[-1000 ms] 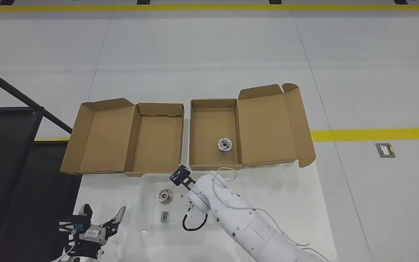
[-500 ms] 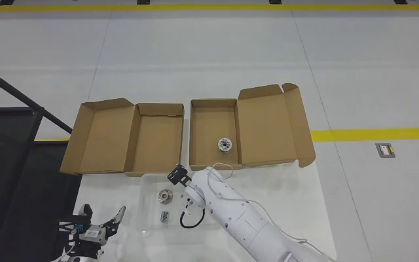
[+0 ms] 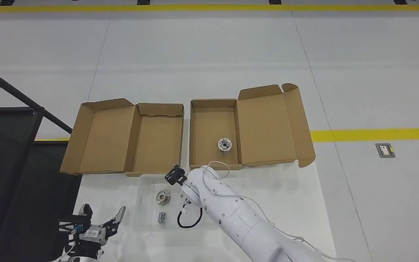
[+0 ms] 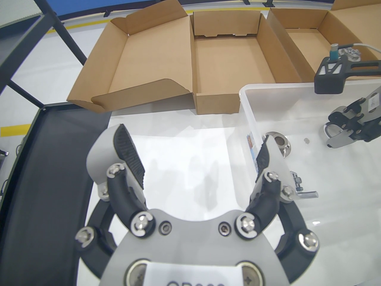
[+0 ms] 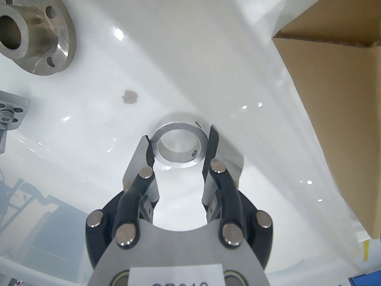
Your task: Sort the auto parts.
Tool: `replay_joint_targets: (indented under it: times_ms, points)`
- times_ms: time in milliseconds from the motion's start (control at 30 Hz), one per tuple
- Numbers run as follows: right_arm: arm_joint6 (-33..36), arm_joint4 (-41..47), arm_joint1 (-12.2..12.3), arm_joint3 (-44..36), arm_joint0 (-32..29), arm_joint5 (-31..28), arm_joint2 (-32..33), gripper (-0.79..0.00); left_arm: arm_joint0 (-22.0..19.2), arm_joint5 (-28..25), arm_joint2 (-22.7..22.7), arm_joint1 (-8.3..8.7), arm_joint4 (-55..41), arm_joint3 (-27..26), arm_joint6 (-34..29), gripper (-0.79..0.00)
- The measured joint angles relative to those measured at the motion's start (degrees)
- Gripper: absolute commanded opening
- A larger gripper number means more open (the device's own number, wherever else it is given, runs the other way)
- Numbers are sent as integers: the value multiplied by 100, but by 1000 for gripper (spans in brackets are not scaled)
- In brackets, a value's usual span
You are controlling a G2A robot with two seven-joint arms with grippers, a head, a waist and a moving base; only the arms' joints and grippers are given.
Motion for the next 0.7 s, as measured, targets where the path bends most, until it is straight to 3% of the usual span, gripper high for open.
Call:
replay_joint_targets:
  times_ms: [33, 367, 600, 700]
  points:
    - [-7, -6, -17, 10, 19, 0, -4, -782, 0, 0, 0, 0, 0, 0, 0, 0]
    - [-264, -73, -35, -297, 92, -323, 66, -785, 0, 0, 0, 0, 0, 0, 0, 0]
    - [-1082, -178, 327, -1313, -37, -1131, 608, -785, 0, 0, 0, 0, 0, 0, 0, 0]
    - [-1099, -334, 514, -1888, -214, -1238, 897, -785, 0, 0, 0, 0, 0, 0, 0, 0]
